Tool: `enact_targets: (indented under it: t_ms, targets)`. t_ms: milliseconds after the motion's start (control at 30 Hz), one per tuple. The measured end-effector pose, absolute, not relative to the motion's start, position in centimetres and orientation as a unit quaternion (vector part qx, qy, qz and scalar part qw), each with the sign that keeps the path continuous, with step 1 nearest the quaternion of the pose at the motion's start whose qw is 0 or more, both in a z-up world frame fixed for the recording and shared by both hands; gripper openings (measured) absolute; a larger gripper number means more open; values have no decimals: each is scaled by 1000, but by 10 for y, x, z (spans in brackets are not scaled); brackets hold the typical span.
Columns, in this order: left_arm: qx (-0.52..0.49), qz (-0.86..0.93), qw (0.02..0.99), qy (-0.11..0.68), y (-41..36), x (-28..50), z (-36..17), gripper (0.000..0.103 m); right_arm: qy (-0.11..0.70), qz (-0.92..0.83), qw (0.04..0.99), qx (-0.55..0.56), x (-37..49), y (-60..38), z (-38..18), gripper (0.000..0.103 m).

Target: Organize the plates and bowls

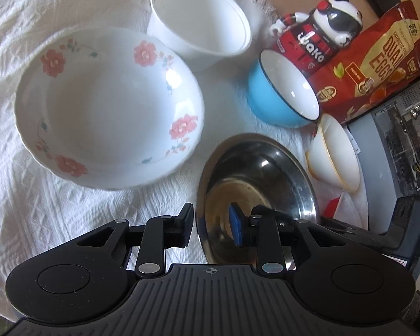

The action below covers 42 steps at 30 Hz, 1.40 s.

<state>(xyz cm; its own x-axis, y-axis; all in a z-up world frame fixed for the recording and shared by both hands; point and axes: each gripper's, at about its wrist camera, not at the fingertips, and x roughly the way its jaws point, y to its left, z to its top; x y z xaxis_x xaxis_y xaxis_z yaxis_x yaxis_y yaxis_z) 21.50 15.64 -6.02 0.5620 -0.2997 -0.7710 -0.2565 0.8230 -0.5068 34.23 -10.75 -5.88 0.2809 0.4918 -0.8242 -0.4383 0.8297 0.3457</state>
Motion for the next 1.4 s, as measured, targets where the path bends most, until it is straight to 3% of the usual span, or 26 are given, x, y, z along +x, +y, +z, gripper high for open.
enact_targets:
  t_ms: [200, 367, 433, 600, 667, 900, 1200, 1400]
  targets:
    - [-287, -5, 834, 472, 156, 215, -60, 31, 547, 305, 779, 17, 351, -97, -59, 100]
    - [-284, -2, 831, 479, 155, 215, -67, 30, 550, 322, 770, -28, 349, -85, -60, 103]
    - [-277, 0, 833, 479, 153, 216, -69, 29, 539, 326, 775, -40, 345, -86, -58, 96]
    - [-269, -1, 836, 479, 147, 219, -74, 29, 529, 327, 783, 1, 337, -107, -52, 53]
    - [-269, -3, 838, 475, 147, 220, -75, 27, 533, 329, 779, 10, 335, -112, -51, 47]
    - [-261, -20, 860, 438, 148, 214, -54, 23, 512, 312, 800, -27, 322, -112, -41, 43]
    - [-234, 9, 909, 346, 185, 194, 2, 23, 427, 346, 834, -43, 316, -83, 14, 43]
    - [-241, 80, 895, 367, 227, 199, -11, 25, 419, 378, 824, -41, 326, -25, 14, 43]
